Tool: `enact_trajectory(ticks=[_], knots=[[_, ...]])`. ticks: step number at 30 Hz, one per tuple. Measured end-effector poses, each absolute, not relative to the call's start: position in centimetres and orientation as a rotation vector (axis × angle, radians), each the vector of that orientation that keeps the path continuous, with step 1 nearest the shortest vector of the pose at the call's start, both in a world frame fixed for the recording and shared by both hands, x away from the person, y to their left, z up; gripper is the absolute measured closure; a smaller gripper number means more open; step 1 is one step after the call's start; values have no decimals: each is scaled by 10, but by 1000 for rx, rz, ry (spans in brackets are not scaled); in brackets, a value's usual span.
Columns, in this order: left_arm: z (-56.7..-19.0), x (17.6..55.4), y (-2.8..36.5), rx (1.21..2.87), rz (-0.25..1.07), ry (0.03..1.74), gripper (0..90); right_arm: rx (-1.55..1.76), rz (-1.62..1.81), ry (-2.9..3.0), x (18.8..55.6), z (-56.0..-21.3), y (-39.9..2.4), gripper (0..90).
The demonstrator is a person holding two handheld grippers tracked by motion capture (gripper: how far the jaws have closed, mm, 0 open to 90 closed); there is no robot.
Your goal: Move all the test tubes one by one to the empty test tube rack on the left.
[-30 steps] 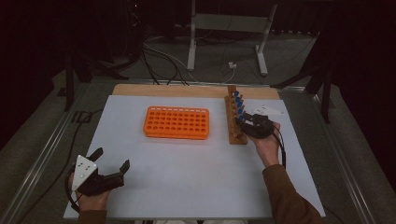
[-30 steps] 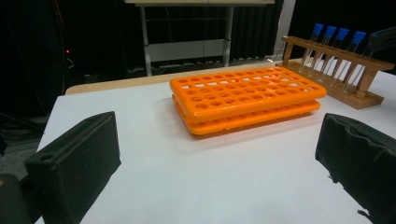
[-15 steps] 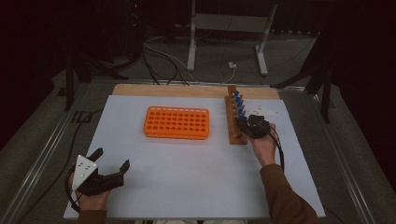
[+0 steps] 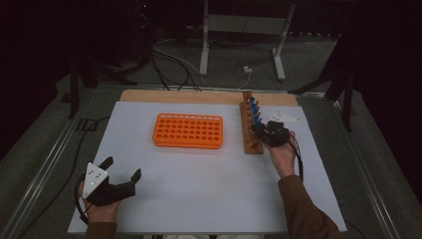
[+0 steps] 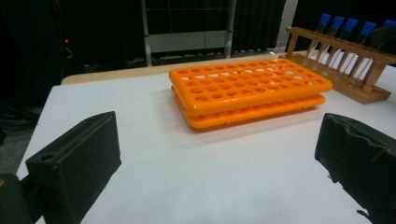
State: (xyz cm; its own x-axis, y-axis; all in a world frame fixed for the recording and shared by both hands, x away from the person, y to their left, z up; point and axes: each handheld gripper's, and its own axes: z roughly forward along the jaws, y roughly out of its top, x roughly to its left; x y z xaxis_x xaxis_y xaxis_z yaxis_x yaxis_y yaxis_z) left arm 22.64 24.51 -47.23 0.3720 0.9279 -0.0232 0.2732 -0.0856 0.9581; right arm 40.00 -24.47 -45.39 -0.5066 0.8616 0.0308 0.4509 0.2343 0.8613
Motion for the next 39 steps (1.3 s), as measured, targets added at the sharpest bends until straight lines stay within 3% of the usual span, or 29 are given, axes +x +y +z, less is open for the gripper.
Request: enact_trajectory(ticks=[8,19,24,39], knots=[[-457,237,233,1636,829,1027,12,1183,1199,2061,398,-443,-246,761],[-440,265,209,1649,756,922,12,1158,1191,2068,399,-422,-242,762],[-432,278,191,1673,770,878,50,1151,1197,2066,398,-417,-242,762],[-425,310,145,1724,737,822,39,1097,1205,2060,390,-392,-246,763]])
